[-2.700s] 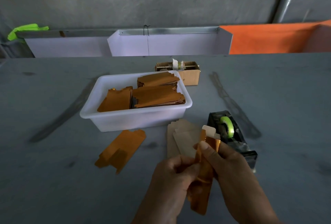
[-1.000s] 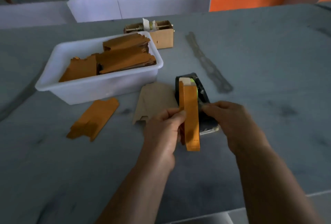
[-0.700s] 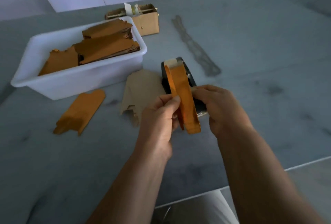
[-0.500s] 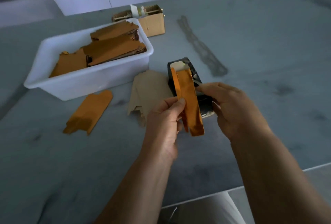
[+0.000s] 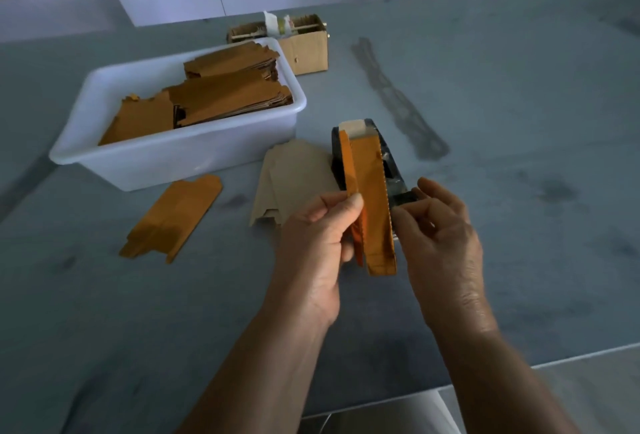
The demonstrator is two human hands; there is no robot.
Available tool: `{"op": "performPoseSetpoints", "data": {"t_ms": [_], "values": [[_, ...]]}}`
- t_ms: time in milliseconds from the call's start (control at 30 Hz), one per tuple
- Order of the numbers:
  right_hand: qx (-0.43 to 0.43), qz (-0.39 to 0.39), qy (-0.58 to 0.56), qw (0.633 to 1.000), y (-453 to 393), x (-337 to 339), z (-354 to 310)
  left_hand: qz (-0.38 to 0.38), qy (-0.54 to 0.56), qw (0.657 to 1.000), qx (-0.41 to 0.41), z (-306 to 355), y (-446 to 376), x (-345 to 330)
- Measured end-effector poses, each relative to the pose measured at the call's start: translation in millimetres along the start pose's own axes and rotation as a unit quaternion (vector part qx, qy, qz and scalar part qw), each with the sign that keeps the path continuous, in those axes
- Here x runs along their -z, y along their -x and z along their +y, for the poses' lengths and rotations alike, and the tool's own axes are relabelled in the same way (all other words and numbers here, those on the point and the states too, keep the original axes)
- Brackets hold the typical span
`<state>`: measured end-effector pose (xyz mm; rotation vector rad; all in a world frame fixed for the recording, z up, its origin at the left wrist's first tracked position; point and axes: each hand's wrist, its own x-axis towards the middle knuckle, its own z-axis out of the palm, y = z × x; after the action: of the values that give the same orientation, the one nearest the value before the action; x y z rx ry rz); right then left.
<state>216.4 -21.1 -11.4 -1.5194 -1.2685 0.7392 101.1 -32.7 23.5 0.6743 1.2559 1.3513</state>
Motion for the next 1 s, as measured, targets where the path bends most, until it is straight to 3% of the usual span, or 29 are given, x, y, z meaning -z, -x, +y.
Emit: {"op": "performPoseSetpoints", "data": {"t_ms": [267,633,767,833,933,1000], "values": [[-0.001,-0.006,-0.027,1.0,1,0,0,-0.057,-0.078,0.995,0.013,6,-6,-10],[0.06,-0.026,0.124,0.99,-12,13,-6,-0.049,-0.115,0.992,0.0,13,-5,-13],[0.069,-0.002,0.057,0.996,-9,32,-13,-0.056,-0.14,0.988,0.02,16,-6,-11],[0.086,-0.04,-0.007,0.995,-6,41,-25,-0.055,-0.149,0.987,0.028,16,-7,-9],[0.064,-0.187,-0.133,0.971,0,45,-44,-0.075,-0.11,0.99,0.046,18,-3,-7],[0.055,-0.233,-0.142,0.96,-2,44,-47,-0.095,-0.067,0.991,0.062,19,1,-5]]}}
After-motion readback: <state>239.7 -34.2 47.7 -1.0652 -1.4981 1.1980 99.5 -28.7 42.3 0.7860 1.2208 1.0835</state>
